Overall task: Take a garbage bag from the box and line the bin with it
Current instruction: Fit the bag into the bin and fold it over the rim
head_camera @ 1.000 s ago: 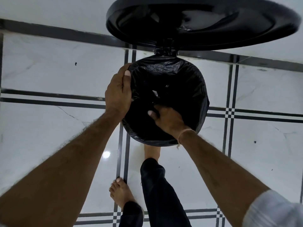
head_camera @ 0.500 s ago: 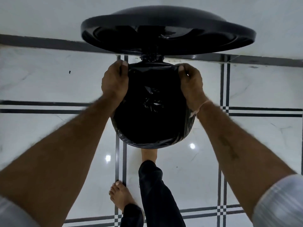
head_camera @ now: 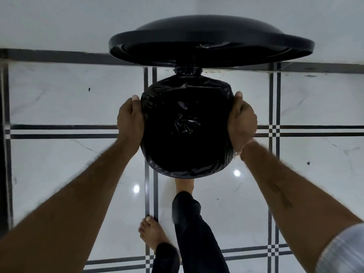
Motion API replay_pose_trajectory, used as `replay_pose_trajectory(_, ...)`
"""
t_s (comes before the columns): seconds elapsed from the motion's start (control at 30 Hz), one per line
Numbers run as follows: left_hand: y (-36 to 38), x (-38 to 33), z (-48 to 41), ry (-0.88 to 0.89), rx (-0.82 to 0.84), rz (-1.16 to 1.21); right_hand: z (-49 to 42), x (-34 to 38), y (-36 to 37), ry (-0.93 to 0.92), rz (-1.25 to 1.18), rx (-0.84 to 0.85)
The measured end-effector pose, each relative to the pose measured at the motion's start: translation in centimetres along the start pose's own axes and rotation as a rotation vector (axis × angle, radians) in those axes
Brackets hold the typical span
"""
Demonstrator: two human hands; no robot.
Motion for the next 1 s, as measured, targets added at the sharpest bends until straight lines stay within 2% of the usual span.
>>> replay_pose_trajectory(0.1,0.7,0.0,-0.5,-0.133,0.022,0.08,-1.1,-0.1,0.8,0.054,-0.04,0.003)
replay_pose_trajectory(0.23,0.1,0.1,-0.1,-0.356,0.096,0.244,-0.8,-1.3,-0.2,0.013,-0.357,0.149)
replay_pose_trajectory(0.3,-0.2,0.7,1.3,-0.431,0.086,0.375,0.9,-1.6,-0.9,-0.012,-0.322,0.065)
replay_pose_trajectory(0.4,-0.8,1.8,3.5,-0.357,-0.082,0.274,4.6,-2.8,-1.3,0.168,-0.332,-0.114)
replay_pose_trajectory(0.5,-0.5,3.0,5.5,-0.364,-0.097,0.389,7.2,-3.8,-0.7,0.434,-0.622,-0.103)
replay_pose_trajectory(0.63,-0.8,3.1,5.9,-0.412,-0.161,0.472,7.6,-3.3,-0.6,0.477,-0.829,-0.027)
replay_pose_trajectory(0.73,-1.1,4.0,6.1,-0.486,-0.14,0.554,8.0,-3.7,-0.8,0.604,-0.99,0.027)
replay_pose_trajectory(0.87,-0.5,4.7,8.7,-0.66,0.059,0.594,10.3,-4.1,-1.2,0.65,-0.947,0.084)
replay_pose_trajectory(1.0,-0.7,4.9,10.3,-0.637,0.045,0.619,11.8,-4.2,-1.0,0.692,-1.084,0.077)
Point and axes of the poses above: each hand's wrist, its own z-axis away from the middle knuckle, its own y-axis out of the palm, x = y × z, the point moved 3 cm from there along -z, towards the middle knuckle, and after that the axes turned 12 degrees about -y, right-handed, at the moved point
